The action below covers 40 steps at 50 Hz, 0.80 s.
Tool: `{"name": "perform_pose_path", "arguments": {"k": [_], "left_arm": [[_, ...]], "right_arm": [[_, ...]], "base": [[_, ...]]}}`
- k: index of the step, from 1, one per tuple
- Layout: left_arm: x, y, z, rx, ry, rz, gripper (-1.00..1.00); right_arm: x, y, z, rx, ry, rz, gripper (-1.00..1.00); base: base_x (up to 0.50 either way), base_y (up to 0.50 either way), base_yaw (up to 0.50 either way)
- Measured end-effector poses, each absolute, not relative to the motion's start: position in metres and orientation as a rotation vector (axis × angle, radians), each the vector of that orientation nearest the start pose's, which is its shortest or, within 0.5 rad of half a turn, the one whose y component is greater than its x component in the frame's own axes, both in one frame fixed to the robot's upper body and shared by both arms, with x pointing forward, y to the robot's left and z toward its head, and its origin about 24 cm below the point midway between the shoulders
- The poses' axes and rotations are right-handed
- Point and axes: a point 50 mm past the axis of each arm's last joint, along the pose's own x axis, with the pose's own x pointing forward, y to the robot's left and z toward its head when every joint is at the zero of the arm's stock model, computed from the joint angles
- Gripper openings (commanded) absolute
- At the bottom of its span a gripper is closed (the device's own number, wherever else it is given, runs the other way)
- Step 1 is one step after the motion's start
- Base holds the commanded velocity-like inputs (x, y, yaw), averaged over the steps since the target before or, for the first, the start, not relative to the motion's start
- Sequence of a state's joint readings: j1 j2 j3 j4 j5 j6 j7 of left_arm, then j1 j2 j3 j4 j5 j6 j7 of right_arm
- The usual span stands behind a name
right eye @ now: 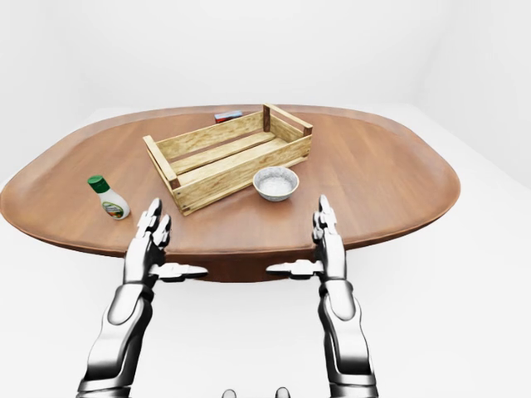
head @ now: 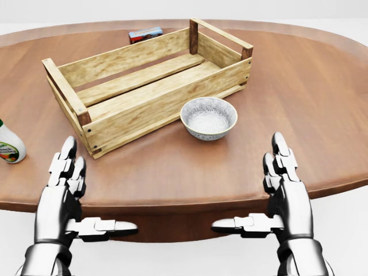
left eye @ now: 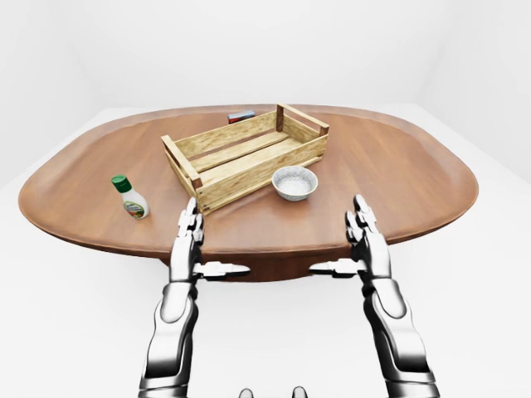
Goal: Pick up the salad dressing and put it in the tray.
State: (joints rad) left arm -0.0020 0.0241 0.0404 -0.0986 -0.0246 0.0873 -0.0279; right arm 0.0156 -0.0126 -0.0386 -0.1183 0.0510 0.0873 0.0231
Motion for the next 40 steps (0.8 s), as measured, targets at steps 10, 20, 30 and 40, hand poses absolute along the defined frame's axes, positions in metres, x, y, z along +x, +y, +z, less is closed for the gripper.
{"name": "perform_pose_path", "arguments": {"k": [10, 20, 30, 40], "left_arm": [[0.254, 0.215, 0.132, 0.044, -0.318, 0.105, 1.00], [0.237, 0.280, 0.193, 0.088, -0.536, 0.270, 1.00], [0.215, 0.325, 0.231, 0.126, -0.650, 0.402, 1.00], [0.201, 0.349, 0.248, 0.142, -0.691, 0.482, 1.00]], "right_arm": [[0.215, -0.229, 0.156, 0.014, -0.453, -0.178, 1.00], [0.153, -0.287, 0.212, -0.137, -0.704, -0.345, 1.00], [0.120, -0.306, 0.233, -0.227, -0.788, -0.434, 1.00], [0.116, -0.310, 0.235, -0.325, -0.759, -0.478, 1.00]], "base": [[0.00, 0.00, 0.00], [0.00, 0.00, 0.00], [0.00, 0.07, 0.00], [0.03, 0.50, 0.00]]}}
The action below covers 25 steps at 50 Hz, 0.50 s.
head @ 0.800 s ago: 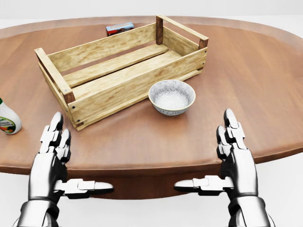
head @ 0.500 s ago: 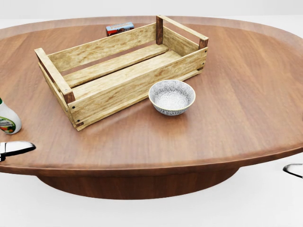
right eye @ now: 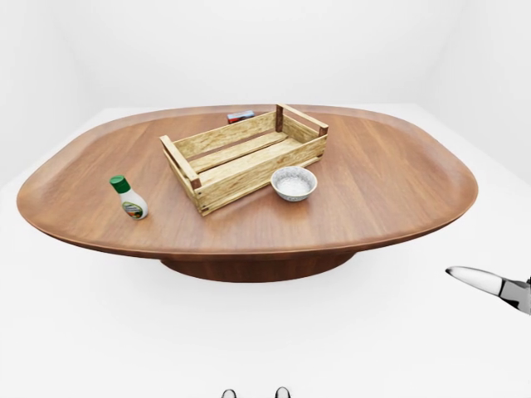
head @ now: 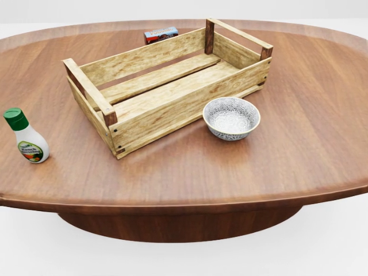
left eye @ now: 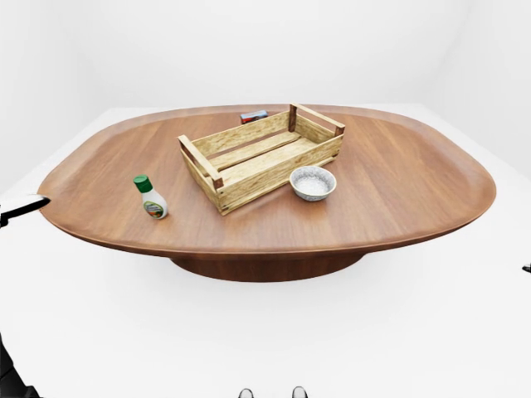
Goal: Pick up the salad dressing and put it in the tray.
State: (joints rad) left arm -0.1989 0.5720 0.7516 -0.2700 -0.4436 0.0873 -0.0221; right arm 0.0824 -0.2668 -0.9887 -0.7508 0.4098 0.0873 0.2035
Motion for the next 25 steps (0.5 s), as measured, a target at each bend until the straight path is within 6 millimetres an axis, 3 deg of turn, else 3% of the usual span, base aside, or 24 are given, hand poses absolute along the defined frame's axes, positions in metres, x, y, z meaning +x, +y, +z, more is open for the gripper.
{"name": "perform_pose_path", "arguments": {"k": [13, 25], "left_arm": [[0.1953, 0.3584, 0.2545, 0.149, -0.702, 0.516, 1.00], [0.1953, 0.3600, 0.2540, 0.154, -0.696, 0.521, 1.00]], "right_arm": [[0.1210, -0.3114, 0.2312, -0.399, -0.704, -0.526, 1.00], [0.1244, -0.3097, 0.2271, -0.416, -0.674, -0.521, 1.00]], "base": [[0.11, 0.50, 0.00], [0.33, 0.43, 0.00]]}}
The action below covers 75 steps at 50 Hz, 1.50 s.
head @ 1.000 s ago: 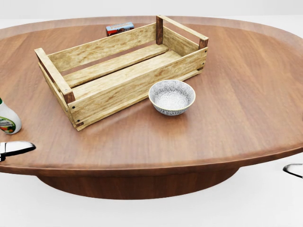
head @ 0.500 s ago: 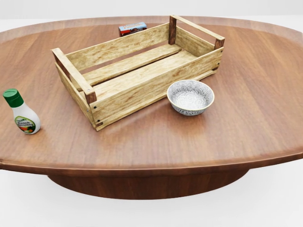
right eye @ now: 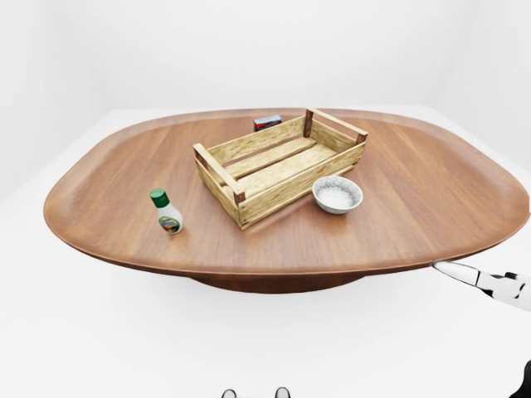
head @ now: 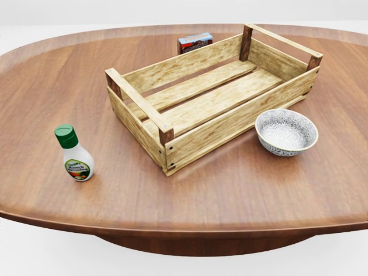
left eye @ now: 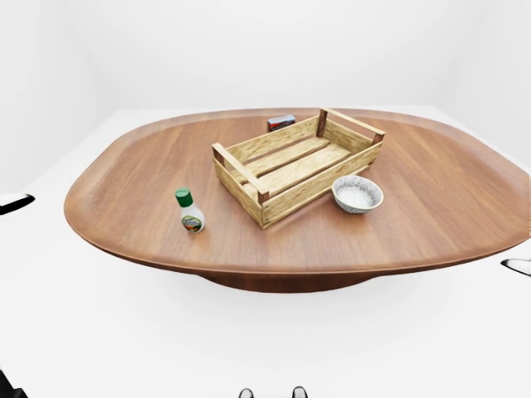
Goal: Pick up the salad dressing and put it in the tray.
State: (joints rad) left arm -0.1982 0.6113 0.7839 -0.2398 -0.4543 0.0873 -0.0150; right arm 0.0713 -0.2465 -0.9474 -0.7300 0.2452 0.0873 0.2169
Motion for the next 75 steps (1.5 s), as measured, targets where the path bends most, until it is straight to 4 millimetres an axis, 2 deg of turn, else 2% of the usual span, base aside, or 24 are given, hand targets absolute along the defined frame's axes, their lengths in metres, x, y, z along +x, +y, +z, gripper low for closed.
{"name": "perform_pose_path", "arguments": {"k": [32, 59, 75], "left_arm": [[0.199, 0.363, 0.246, 0.162, -0.651, 0.520, 1.00], [0.203, 0.365, 0.238, 0.160, -0.616, 0.517, 1.00], [0.205, 0.364, 0.236, 0.159, -0.604, 0.513, 1.00]], "right_arm": [[0.136, -0.305, 0.213, -0.442, -0.583, -0.475, 1.00], [0.132, -0.309, 0.208, -0.263, -0.637, -0.394, 1.00], [0.132, -0.308, 0.204, -0.223, -0.634, -0.371, 1.00]], "base": [[0.41, 0.35, 0.00], [0.50, -0.02, 0.00], [0.48, -0.19, 0.00]]}}
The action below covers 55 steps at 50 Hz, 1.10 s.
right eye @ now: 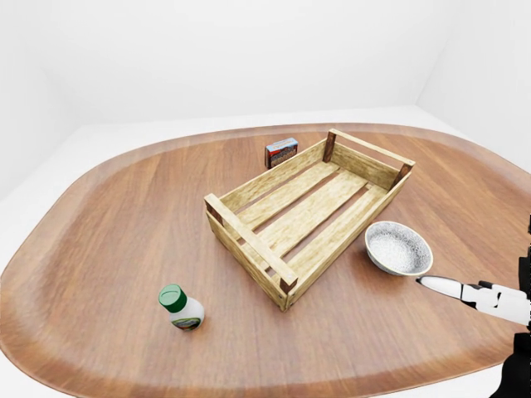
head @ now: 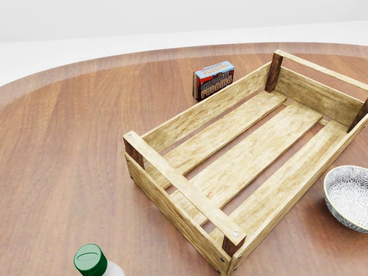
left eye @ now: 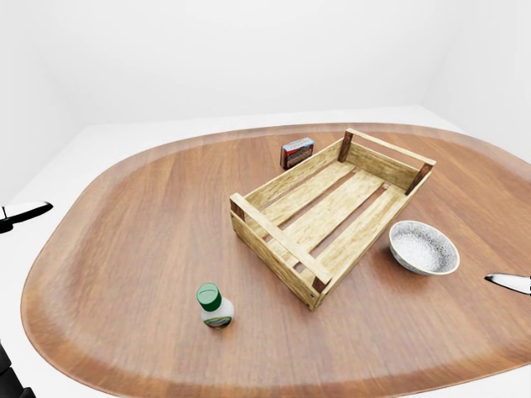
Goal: Pick up the salad dressing and put it in the tray.
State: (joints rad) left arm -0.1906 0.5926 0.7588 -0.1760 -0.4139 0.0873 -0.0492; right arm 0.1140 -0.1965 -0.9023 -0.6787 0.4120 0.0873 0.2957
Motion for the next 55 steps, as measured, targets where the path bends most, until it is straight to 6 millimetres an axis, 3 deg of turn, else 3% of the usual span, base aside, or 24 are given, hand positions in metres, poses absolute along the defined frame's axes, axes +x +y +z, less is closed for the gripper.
{"name": "perform_pose_path", "arguments": {"k": [14, 38, 48, 51, 55], "left_arm": [[0.204, 0.364, 0.237, 0.160, -0.610, 0.512, 1.00], [0.204, 0.364, 0.237, 0.160, -0.609, 0.514, 1.00], [0.204, 0.365, 0.235, 0.159, -0.601, 0.515, 1.00], [0.202, 0.367, 0.238, 0.157, -0.613, 0.521, 1.00], [0.200, 0.368, 0.240, 0.157, -0.623, 0.524, 1.00]], "right_arm": [[0.135, -0.305, 0.200, -0.226, -0.611, -0.362, 1.00], [0.139, -0.303, 0.189, -0.197, -0.566, -0.352, 1.00], [0.139, -0.303, 0.187, -0.211, -0.551, -0.347, 1.00], [0.170, -0.290, 0.193, -0.274, -0.534, -0.235, 1.00], [0.222, -0.250, 0.216, -0.327, -0.618, -0.029, 1.00]], "base": [[0.48, -0.19, 0.00], [0.00, -0.06, 0.00], [0.35, 0.01, 0.00], [0.00, 0.00, 0.00], [0.00, 0.00, 0.00]]}}
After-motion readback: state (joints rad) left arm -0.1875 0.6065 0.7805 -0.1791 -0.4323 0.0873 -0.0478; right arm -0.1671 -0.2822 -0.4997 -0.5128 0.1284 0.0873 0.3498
